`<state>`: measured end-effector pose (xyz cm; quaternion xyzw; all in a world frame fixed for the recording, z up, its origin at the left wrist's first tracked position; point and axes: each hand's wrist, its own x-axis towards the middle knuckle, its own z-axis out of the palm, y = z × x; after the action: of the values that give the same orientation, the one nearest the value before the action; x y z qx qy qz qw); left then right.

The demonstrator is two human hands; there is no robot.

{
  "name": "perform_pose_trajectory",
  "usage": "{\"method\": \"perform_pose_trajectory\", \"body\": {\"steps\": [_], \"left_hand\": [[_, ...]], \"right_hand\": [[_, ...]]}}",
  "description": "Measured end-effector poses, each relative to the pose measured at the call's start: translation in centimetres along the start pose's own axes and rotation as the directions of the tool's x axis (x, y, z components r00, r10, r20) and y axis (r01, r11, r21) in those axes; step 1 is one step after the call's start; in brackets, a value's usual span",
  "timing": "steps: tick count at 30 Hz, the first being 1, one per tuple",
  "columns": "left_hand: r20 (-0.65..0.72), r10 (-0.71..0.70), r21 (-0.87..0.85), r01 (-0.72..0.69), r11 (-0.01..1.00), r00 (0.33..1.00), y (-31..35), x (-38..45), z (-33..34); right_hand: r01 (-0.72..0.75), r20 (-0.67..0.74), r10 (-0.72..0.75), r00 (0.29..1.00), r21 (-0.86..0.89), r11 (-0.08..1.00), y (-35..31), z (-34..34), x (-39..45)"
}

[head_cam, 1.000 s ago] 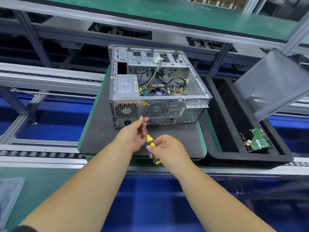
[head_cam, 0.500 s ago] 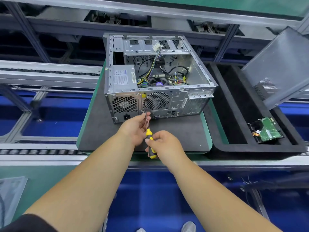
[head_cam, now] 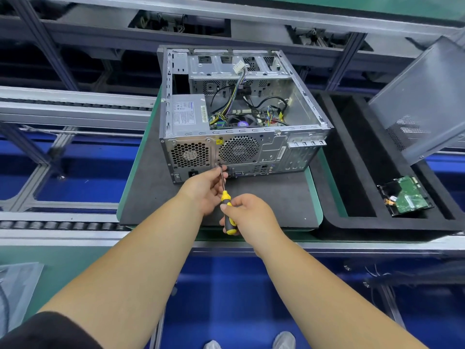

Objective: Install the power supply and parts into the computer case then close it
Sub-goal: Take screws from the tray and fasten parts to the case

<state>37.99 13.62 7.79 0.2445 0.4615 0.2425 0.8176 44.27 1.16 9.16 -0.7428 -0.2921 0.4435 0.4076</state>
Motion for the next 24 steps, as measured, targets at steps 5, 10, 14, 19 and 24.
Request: {"method": "perform_pose_trajectory", "body": {"steps": [5, 10, 14, 19, 24], "left_hand": [[-0.008, -0.001, -0.010, 0.001, 1.000, 1.000, 0.2, 0.3, 0.1], [-0.037, 0.003, 0.019, -0.002, 1.000, 0.999, 0.3, 0.7, 0.0], [-0.042, 0.012, 0.022, -0.011, 1.000, 0.999, 0.3, 0.9, -0.2], [-0.036, 0.001, 0.040, 0.001, 0.999, 0.999, 0.4, 0.9, -0.2], [-0.030, -0.002, 0.028, 0.003, 1.000, 1.000, 0.3, 1.0, -0.4]], "right_hand": [[-0.012, 0.003, 0.012, 1.000, 0.002, 1.000, 0.0, 0.0, 0.1], [-0.005, 0.010, 0.005, 1.000, -0.008, 1.000, -0.1, 0.1, 0.0], [-0.006, 0.002, 0.006, 1.000, -0.005, 1.000, -0.4, 0.0, -0.2], [-0.089, 0.016, 0.087, 0.996, 0.094, 0.992, -1.0, 0.3, -0.8], [-0.367, 0.102, 0.355, 0.929, 0.369, 0.854, -2.1, 1.1, -0.6]]}}
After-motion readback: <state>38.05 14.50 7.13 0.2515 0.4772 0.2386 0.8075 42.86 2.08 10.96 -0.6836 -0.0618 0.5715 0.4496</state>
